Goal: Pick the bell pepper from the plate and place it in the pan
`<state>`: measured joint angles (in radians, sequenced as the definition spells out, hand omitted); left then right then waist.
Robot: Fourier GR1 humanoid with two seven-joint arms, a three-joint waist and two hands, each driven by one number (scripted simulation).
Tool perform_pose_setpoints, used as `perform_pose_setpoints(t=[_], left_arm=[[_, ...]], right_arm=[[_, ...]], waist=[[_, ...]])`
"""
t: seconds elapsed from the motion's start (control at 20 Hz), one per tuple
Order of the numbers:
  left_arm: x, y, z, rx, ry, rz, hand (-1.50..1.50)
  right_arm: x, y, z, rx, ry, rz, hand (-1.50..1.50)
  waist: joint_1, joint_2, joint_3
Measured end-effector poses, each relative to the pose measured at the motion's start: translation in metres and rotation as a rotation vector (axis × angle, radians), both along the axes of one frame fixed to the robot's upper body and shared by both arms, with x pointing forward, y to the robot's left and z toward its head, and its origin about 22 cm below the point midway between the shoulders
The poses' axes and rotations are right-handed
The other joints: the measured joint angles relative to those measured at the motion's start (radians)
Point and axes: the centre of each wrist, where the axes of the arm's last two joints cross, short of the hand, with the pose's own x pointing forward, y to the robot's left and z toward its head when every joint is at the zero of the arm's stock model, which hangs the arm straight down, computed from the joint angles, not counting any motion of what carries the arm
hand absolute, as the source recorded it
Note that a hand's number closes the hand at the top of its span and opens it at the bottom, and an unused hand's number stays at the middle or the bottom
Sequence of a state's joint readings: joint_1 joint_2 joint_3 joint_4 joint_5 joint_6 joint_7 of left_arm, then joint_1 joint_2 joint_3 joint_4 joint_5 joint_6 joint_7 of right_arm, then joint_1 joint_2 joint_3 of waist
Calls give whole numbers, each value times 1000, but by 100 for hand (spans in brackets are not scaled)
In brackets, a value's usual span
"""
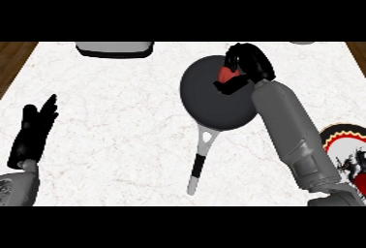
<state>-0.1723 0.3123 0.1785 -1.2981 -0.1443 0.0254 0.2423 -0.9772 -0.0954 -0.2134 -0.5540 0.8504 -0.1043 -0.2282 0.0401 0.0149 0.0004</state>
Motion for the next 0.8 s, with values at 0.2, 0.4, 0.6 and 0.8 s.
perform_pose_setpoints(t=[0.2, 0.4, 0.6, 0.8], left_arm=[[1, -6, 1, 2, -11, -21, 0], [6, -7, 5, 2, -20, -35, 0], [11, -10, 10, 2, -23, -45, 0], [12, -18, 7, 0, -29, -63, 0]], right_arm=[[-2, 13, -23, 27, 41, 13, 150], [-6, 30, -39, 105, 113, 19, -150], [-11, 39, -51, 151, 168, 32, -150], [-16, 42, -62, 202, 159, 36, -150]], waist=[[13, 5, 1], [26, 12, 1], [37, 15, 1], [51, 20, 2]])
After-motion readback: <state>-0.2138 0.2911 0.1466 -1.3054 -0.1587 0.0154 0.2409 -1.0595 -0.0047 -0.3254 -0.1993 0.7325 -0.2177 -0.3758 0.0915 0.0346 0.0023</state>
